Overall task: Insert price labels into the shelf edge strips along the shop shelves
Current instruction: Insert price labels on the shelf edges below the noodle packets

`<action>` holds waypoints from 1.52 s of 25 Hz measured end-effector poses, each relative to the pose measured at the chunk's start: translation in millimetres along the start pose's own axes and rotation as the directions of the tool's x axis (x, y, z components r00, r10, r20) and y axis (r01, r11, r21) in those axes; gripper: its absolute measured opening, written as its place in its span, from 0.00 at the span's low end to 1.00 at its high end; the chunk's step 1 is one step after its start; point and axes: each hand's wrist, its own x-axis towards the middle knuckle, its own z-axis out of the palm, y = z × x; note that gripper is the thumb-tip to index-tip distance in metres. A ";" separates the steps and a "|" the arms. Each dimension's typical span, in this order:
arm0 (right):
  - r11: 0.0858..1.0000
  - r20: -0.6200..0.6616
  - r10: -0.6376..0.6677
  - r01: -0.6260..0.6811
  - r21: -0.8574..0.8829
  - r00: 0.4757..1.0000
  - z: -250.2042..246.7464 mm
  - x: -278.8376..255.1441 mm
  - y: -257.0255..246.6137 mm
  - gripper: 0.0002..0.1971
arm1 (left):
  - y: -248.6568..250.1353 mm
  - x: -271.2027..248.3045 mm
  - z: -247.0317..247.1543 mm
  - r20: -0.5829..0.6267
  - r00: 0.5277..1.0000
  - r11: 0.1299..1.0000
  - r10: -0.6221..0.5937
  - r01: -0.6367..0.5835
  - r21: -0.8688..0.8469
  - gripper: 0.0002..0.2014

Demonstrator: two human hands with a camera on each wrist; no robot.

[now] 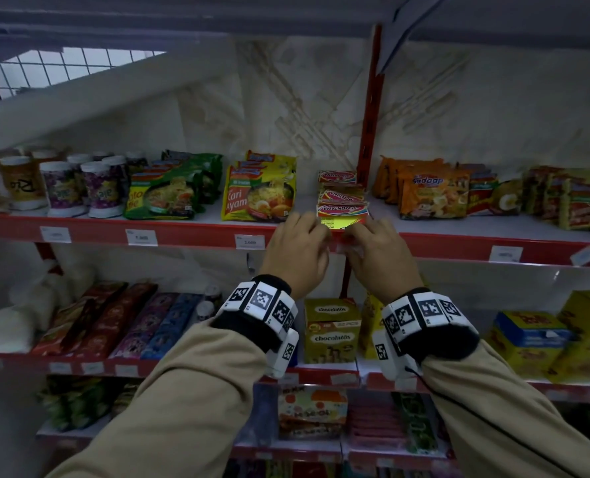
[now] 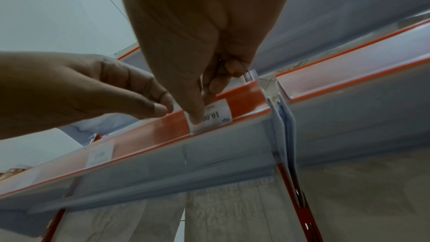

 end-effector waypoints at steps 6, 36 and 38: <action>0.998 0.086 -0.001 -0.004 0.068 0.996 -5.5 10.3 2.6 0.05 | -1.8 3.7 2.7 -0.013 0.999 0.991 -0.048 0.046 -0.129 0.07; 0.903 -0.073 0.102 -0.062 0.426 0.992 0.9 0.2 27.4 0.01 | 0.4 3.1 15.7 -0.053 0.993 0.982 -0.104 0.094 -0.166 0.09; 0.933 -0.087 0.065 -0.030 0.358 0.994 -0.9 -2.1 29.4 0.02 | 0.3 3.6 16.6 -0.036 0.993 0.983 -0.116 0.110 -0.150 0.07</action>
